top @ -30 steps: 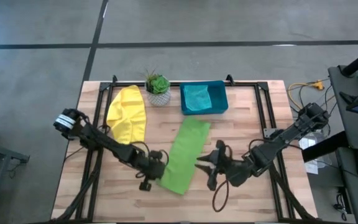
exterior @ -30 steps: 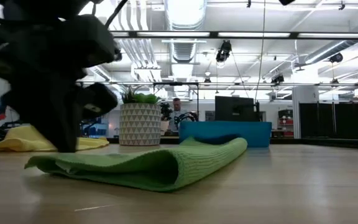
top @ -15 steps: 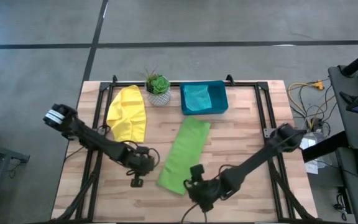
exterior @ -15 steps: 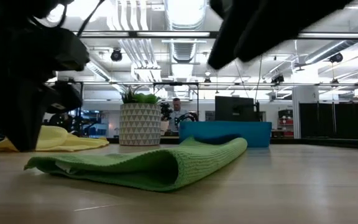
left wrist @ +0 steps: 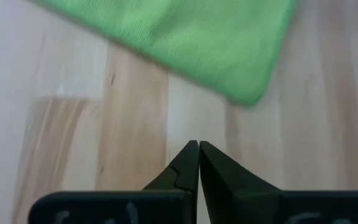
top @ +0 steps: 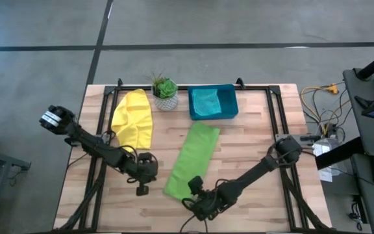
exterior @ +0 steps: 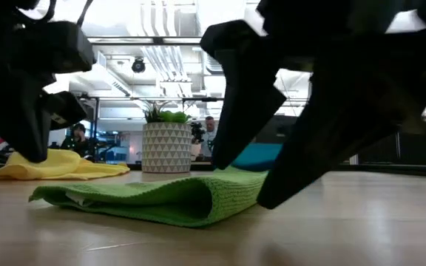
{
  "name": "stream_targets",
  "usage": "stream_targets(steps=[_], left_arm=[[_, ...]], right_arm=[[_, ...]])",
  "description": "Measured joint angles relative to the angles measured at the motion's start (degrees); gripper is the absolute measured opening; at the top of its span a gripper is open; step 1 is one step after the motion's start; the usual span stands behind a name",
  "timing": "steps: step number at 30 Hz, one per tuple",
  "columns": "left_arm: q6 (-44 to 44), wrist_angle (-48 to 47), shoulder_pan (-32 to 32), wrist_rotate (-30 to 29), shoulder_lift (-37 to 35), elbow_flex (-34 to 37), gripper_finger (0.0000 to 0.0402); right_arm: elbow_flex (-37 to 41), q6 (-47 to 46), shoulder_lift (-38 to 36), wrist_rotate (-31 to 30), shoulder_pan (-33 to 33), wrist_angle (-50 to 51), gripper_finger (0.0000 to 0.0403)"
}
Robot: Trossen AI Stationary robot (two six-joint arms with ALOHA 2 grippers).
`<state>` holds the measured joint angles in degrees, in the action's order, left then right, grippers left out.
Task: Fold microfiber towels
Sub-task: Fold the green microfiber towel on top of the light blue microfiber towel into the dark blue bin
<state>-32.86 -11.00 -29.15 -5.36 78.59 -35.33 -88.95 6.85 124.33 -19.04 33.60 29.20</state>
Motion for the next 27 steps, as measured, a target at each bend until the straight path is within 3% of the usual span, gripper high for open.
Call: stream_targets(steps=[6, 14, 19, 27], left_arm=[[0.00, 4.91, -0.07, -2.36, 0.11, 0.07, 0.0000], [-1.21, 5.01, -0.07, -4.13, 0.11, 0.11, 0.0000], [-1.44, 5.25, -0.11, -4.19, 0.13, 0.11, 0.0000], [-1.38, 7.91, -0.11, -5.69, 0.13, 0.22, 0.0000]], right_arm=[[0.04, 4.54, 0.00, 6.88, -1.46, -1.51, 0.0216], [-0.56, 8.32, 2.71, 10.19, -1.96, -2.83, 0.0177], [-1.54, 7.93, 3.85, 10.51, -2.15, -1.53, 0.0129], [-1.90, 1.42, 3.95, 12.26, -2.23, -0.69, 0.0020]])
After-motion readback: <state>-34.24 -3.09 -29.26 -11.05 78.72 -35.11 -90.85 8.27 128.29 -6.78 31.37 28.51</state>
